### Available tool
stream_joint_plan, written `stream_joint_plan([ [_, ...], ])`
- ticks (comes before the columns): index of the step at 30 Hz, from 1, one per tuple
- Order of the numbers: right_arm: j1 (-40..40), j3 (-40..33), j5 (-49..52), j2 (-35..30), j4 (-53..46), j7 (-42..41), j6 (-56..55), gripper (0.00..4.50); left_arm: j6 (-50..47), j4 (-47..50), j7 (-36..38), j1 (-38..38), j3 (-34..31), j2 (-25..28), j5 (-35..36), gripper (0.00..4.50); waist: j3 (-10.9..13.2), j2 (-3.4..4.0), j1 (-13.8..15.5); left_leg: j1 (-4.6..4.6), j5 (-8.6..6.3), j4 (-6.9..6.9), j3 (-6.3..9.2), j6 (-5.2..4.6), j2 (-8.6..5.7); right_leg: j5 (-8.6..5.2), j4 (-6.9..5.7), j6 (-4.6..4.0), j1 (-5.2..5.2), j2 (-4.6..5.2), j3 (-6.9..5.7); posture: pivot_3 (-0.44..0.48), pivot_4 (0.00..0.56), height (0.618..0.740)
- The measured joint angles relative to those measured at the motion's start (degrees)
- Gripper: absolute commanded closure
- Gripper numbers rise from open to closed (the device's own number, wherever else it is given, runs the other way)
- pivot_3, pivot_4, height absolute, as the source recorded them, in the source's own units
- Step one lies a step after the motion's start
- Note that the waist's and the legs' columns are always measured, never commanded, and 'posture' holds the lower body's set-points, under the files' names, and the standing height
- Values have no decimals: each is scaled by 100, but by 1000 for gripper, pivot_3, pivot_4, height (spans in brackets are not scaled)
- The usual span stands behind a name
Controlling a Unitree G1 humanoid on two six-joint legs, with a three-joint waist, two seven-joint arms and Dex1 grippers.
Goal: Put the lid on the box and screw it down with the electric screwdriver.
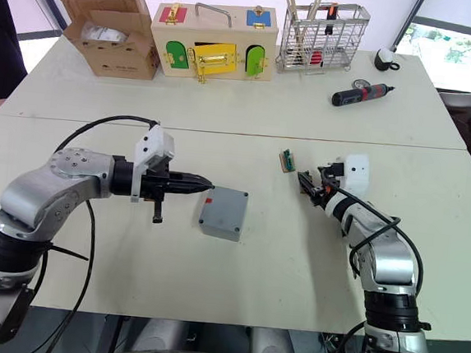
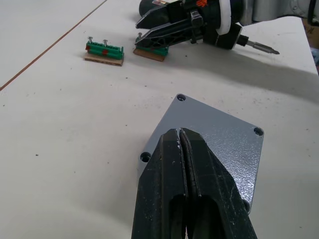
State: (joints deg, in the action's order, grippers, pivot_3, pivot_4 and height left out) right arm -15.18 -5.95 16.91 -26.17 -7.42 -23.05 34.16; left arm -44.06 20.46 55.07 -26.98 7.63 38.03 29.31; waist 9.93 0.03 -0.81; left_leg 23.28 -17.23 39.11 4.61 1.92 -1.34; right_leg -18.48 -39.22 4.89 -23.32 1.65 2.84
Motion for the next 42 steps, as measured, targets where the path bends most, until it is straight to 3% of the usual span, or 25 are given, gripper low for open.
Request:
stream_joint_plan([
  [2, -19, 0, -4, 2, 15, -1, -18, 2539, 20, -5, -3, 35, 15, 0, -4, 4500, 0, 0, -1, 0, 0, 0, 0, 0, 0, 0, 0, 0, 0, 0, 0, 0, 150, 740],
  [6, -118, 0, -32, 5, 128, -12, -76, 4419, 75, -18, -5, 49, 21, 1, -10, 4500, 0, 0, 2, 0, 1, 0, 0, 3, 0, 0, 0, 0, 0, 0, 0, 0, 150, 740],
  [22, -130, -9, -44, 5, 23, -56, -66, 4470, 101, -137, -31, 105, 64, -2, -81, 4500, 0, 0, -1, 0, 1, 0, 0, 2, 0, 0, 0, 0, 0, 0, 0, 0, 150, 740],
  [34, -385, -232, 497, -483, -1028, -461, 582, 4470, 80, -237, 22, 104, 77, 2, -94, 4500, 0, 0, -1, 0, 0, 0, 1, 0, 0, 0, 0, 0, 0, 0, 0, 0, 150, 740],
  [42, -314, 290, 1535, -769, -2322, -1270, 1360, 4470, -188, -126, 373, 188, 5, 547, 212, 4500, 0, 0, 14, 1, -2, 1, 4, -4, 2, 0, 1, 0, 1, 3, -2, 0, 150, 740],
])
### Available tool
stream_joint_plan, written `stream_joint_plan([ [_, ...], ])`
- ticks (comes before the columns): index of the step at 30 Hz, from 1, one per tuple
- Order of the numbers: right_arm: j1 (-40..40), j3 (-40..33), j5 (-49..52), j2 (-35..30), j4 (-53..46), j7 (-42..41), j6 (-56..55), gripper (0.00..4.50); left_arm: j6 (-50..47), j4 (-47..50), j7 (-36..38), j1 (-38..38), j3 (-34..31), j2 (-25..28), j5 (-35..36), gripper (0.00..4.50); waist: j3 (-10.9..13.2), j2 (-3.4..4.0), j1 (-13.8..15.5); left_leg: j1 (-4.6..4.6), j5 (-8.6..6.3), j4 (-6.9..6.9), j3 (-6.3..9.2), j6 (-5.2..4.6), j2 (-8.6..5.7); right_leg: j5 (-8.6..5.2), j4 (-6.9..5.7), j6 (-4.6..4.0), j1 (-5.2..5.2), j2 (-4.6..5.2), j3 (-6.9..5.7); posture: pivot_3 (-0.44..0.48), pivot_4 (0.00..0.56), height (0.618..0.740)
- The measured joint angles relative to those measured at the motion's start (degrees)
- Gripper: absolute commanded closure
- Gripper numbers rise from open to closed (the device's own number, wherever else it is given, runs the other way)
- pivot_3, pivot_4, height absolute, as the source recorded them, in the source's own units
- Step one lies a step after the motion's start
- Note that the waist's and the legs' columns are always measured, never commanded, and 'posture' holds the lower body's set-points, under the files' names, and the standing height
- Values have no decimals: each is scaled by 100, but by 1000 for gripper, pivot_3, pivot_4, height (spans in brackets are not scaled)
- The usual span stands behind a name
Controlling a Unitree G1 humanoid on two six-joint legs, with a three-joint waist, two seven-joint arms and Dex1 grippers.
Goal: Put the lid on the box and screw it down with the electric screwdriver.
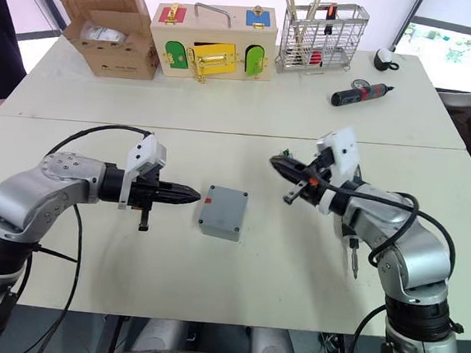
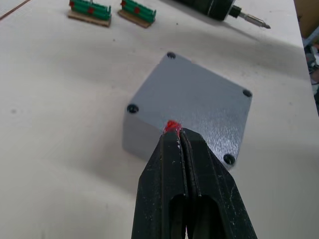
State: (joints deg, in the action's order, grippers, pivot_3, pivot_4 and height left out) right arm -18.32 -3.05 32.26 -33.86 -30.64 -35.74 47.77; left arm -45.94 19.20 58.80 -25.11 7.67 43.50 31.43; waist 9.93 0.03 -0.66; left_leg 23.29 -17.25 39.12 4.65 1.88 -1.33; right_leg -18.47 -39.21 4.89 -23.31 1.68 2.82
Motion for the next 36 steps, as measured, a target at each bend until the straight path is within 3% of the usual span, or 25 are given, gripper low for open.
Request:
stream_joint_plan([
  [10, 262, 482, 76, 83, -195, -1, 68, 4470, -32, 210, -48, 205, -8, 88, 77, 4500, 0, 0, -12, 1, 0, 0, 0, 0, -2, 0, 1, 0, -1, 2, 0, 0, 150, 740],
  [36, 307, 740, -240, 82, 138, -114, -319, 4470, 24, 187, -137, 220, 52, 76, 24, 4500, 0, 0, -9, 1, 0, 0, 0, 0, -2, 0, 1, 0, -1, 2, 0, 0, 150, 740],
])
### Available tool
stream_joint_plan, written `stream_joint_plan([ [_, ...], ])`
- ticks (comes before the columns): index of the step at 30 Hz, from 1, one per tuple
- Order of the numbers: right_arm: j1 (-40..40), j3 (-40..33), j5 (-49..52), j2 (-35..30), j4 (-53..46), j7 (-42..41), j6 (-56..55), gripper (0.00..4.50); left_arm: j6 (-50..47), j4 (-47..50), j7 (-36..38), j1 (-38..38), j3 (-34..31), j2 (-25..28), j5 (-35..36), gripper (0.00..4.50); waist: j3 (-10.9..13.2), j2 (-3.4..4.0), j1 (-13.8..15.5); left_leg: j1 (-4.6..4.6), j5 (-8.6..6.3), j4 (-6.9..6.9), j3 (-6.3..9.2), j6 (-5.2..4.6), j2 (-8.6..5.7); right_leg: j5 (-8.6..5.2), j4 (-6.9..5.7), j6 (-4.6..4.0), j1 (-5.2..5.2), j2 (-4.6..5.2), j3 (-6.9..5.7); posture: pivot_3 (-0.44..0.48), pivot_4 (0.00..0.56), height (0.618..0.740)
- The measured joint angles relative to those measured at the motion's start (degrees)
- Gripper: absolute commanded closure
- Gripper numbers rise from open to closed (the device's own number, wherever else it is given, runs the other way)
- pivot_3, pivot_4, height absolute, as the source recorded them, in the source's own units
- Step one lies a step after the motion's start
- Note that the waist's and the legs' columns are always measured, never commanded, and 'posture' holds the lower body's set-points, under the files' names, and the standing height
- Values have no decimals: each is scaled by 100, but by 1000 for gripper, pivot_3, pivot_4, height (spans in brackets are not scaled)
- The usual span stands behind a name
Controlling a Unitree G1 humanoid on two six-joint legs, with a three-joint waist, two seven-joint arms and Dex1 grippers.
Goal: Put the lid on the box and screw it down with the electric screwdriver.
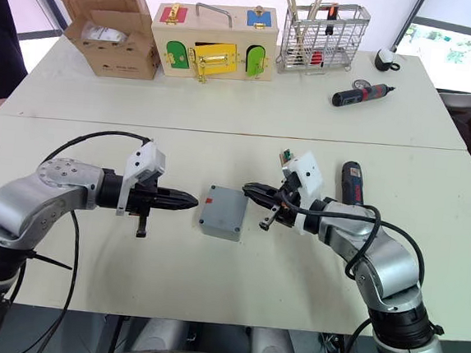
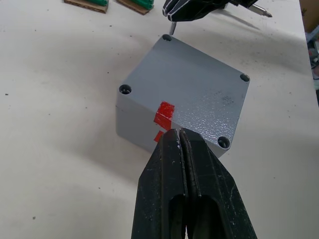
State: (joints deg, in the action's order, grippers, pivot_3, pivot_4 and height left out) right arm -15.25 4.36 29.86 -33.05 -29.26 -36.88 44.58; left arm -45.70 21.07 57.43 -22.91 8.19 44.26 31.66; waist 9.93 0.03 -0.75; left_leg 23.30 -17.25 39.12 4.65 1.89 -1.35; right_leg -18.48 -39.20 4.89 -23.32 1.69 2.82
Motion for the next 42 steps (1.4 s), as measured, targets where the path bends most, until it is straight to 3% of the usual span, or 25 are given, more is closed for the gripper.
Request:
stream_joint_plan([
  [35, -59, 164, -215, 39, 208, -64, -124, 4470, 72, -21, -8, 1, 28, -66, -130, 4500, 0, 0, 1, 0, 0, 0, 0, 0, 0, 0, 0, 0, 0, 0, 0, 0, 150, 740],
  [38, -51, 178, -238, 36, 208, -74, -123, 3664, 110, -23, -8, 1, 26, -68, -127, 4500, 0, 0, 1, 0, 0, 0, 0, 0, 0, 0, 0, 0, 0, 0, 0, 0, 150, 740],
  [42, 13, 199, -260, -32, 208, -177, -122, 1631, 106, -90, -17, -16, -10, -139, -95, 4500, 0, 0, 3, 0, 0, 0, 0, 0, 0, 0, 0, 0, 0, 0, 0, 0, 150, 740],
])
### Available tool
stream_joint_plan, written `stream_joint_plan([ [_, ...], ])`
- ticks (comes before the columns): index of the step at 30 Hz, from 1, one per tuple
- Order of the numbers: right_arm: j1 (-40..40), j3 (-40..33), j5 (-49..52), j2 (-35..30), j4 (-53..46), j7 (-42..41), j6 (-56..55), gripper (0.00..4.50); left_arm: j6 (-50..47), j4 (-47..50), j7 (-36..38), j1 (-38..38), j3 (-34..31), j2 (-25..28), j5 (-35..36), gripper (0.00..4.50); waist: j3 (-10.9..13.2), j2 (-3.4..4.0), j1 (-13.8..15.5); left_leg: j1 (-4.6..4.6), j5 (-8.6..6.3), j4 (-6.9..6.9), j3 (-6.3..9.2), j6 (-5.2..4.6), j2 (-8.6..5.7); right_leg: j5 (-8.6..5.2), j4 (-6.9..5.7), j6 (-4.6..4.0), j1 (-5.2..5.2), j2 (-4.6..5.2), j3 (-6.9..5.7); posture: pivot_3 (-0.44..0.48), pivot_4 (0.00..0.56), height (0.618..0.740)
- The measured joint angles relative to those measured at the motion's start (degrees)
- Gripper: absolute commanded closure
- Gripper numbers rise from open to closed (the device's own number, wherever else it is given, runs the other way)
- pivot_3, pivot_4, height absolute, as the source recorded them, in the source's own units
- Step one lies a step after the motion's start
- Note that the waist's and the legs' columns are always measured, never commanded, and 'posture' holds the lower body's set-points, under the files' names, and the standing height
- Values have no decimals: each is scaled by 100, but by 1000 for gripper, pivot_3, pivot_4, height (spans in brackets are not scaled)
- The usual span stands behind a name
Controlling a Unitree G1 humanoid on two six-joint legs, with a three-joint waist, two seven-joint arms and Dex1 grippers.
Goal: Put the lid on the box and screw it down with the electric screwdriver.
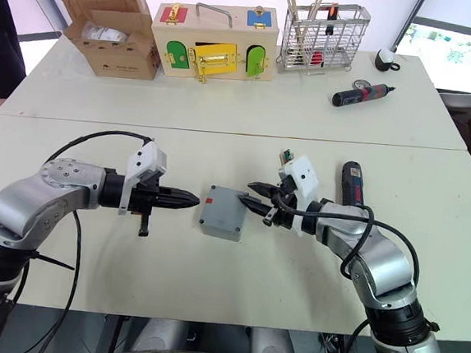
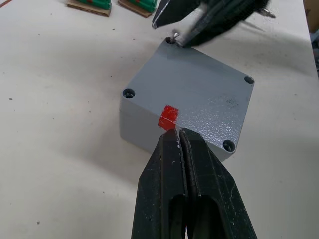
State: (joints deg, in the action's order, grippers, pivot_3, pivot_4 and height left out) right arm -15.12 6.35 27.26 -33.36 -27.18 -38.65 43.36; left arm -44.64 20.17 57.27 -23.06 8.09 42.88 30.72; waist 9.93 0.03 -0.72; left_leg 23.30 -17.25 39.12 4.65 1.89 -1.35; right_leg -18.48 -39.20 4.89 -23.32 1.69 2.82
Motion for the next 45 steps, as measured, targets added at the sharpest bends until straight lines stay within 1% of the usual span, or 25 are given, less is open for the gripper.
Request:
stream_joint_plan([
  [1, 2, 0, 0, -34, 0, -23, 1, 1205, -4, -42, -1, -31, -9, -36, 16, 4500, 0, 0, 2, 0, 0, 0, 0, 0, 0, 0, 0, 0, 0, 0, 0, 0, 150, 740],
  [3, 1, -10, -3, -85, 1, -49, 1, 538, -9, -118, -4, -112, -46, -81, 67, 4500, 0, 0, 0, 0, 0, 0, 0, 0, 0, 0, 0, 0, 0, 0, 0, 0, 150, 740],
  [5, -32, -40, 2, -107, 31, -54, 6, 37, -13, -166, -25, -218, -104, -162, 132, 4500, 0, 0, -2, 0, 0, 0, 0, 0, 0, 0, 0, 0, 0, 0, 0, 0, 150, 740],
  [7, -193, -182, 99, -159, 53, -63, 121, 37, -12, -172, -134, -288, -232, -340, 223, 4500, 0, 0, -5, 0, 0, 1, -1, 0, 0, 0, 0, 0, 0, 0, 1, 0, 150, 740],
  [10, -743, -838, 649, -260, 94, -38, 648, 37, 219, -152, -442, -374, -483, -780, 258, 4500, 1, -2, 5, 1, 1, 2, 0, 1, 0, 0, -1, 0, 0, 1, -1, 0, 150, 740],
  [11, -950, -1084, 812, -339, 148, 4, 825, 37, 293, -127, -485, -380, -534, -841, 288, 4500, 1, -2, 4, 1, 1, 2, 0, 1, 0, 0, 0, 0, 0, 2, -1, 0, 150, 740],
  [12, -1218, -1365, 974, -477, 290, 50, 1048, 37, 258, -118, -461, -421, -562, -834, 397, 4500, 1, -2, 3, 1, 1, 2, -1, 1, -1, 0, -1, 0, -1, 3, 0, 0, 150, 740],
  [14, -1652, -1695, 1120, -852, 618, 94, 1416, 37, 120, -72, -340, -488, -604, -794, 626, 4500, 1, -2, 9, 1, 0, -1, 0, 1, -1, 0, 1, 0, 0, 4, -1, 0, 150, 740],
  [16, -1953, -1832, 1140, -1245, 938, 82, 1724, 37, 25, -42, -233, -516, -612, -745, 767, 4500, 1, -2, 5, 1, 0, -1, 0, 0, -1, 0, 4, 0, 0, 3, -1, 0, 150, 740],
  [17, -2093, -1749, 1121, -1620, 1211, -56, 1920, 37, -8, -24, -187, -549, -601, -730, 832, 4500, 1, -1, 10, 2, -1, -2, -2, -2, -2, 0, 4, 0, 0, 4, -1, 0, 150, 740],
  [19, -2346, -1315, 1057, -2506, 1753, -447, 2358, 37, -11, 60, -42, -609, -538, -663, 873, 4500, 3, 1, 22, 7, -2, -1, -6, -3, -4, 0, 7, 0, -5, 8, 0, 0, 150, 740],
  [21, -2561, -901, 891, -3250, 2236, -832, 2706, 37, 18, 152, 122, -625, -423, -545, 861, 4500, 3, 1, 15, 7, -5, -3, -11, -8, -3, 0, 12, 0, -5, 9, 2, 0, 150, 740],
  [22, -2653, -619, 803, -3568, 2468, -1066, 2852, 37, 51, 200, 203, -630, -336, -482, 821, 4500, 3, 1, 4, 7, -6, -3, -12, -11, -2, 0, 12, 0, -6, 8, 3, 0, 150, 740],
  [24, -2870, -77, 667, -3843, 2865, -1413, 3188, 37, 171, 324, 387, -616, -148, -335, 699, 4500, 3, 1, -24, 5, -7, -4, -15, -12, 2, 0, 13, -1, -6, 2, 6, 0, 150, 740],
  [26, -3068, 469, 499, -3889, 3274, -1639, 3450, 37, 315, 454, 532, -585, 10, -217, 586, 4500, 3, 2, -48, 2, -7, -5, -21, -12, 4, 0, 10, -1, -8, 0, 12, 0, 150, 740],
  [29, -3611, 1522, 234, -3837, 4122, -2053, 3982, 37, 545, 762, 696, -343, 112, 32, 444, 4500, 7, 10, -38, 4, -7, -8, -28, -13, 5, -1, 7, -1, -15, 0, 18, 0, 150, 740],
  [31, -3994, 2102, 115, -3715, 4561, -2375, 4230, 37, 557, 933, 681, -183, 127, 92, 431, 4500, 8, 12, -22, 6, -7, -7, -29, -13, 4, 0, 9, -1, -18, 2, 18, 0, 150, 740],
  [33, -4366, 2625, -33, -3580, 4888, -2695, 4254, 37, 550, 1114, 612, -89, 126, 108, 443, 4500, 8, 12, -11, 8, -7, -5, -29, -13, 4, 0, 9, -1, -18, 2, 18, 0, 150, 740],
  [37, -4875, 3456, -456, -3257, 5463, -3221, 4101, 37, 492, 1408, 389, 276, 15, 173, 492, 4500, 8, 12, 7, 9, -8, -4, -25, -12, 2, 0, 12, -1, -17, 6, 15, 0, 150, 740],
  [40, -5058, 4031, -827, -3026, 5976, -3622, 3839, 37, 403, 1704, 137, 583, -6, 183, 497, 4500, 8, 12, 25, 12, -8, -4, -24, -12, 0, 0, 12, -1, -20, 8, 14, 0, 150, 740],
  [45, -5245, 4419, -1271, -2960, 6287, -4211, 3545, 37, 274, 1904, -155, 742, -51, 182, 576, 4500, 8, 12, 26, 11, -8, -3, -21, -11, -1, 0, 12, -1, -18, 9, 12, 0, 150, 740],
])
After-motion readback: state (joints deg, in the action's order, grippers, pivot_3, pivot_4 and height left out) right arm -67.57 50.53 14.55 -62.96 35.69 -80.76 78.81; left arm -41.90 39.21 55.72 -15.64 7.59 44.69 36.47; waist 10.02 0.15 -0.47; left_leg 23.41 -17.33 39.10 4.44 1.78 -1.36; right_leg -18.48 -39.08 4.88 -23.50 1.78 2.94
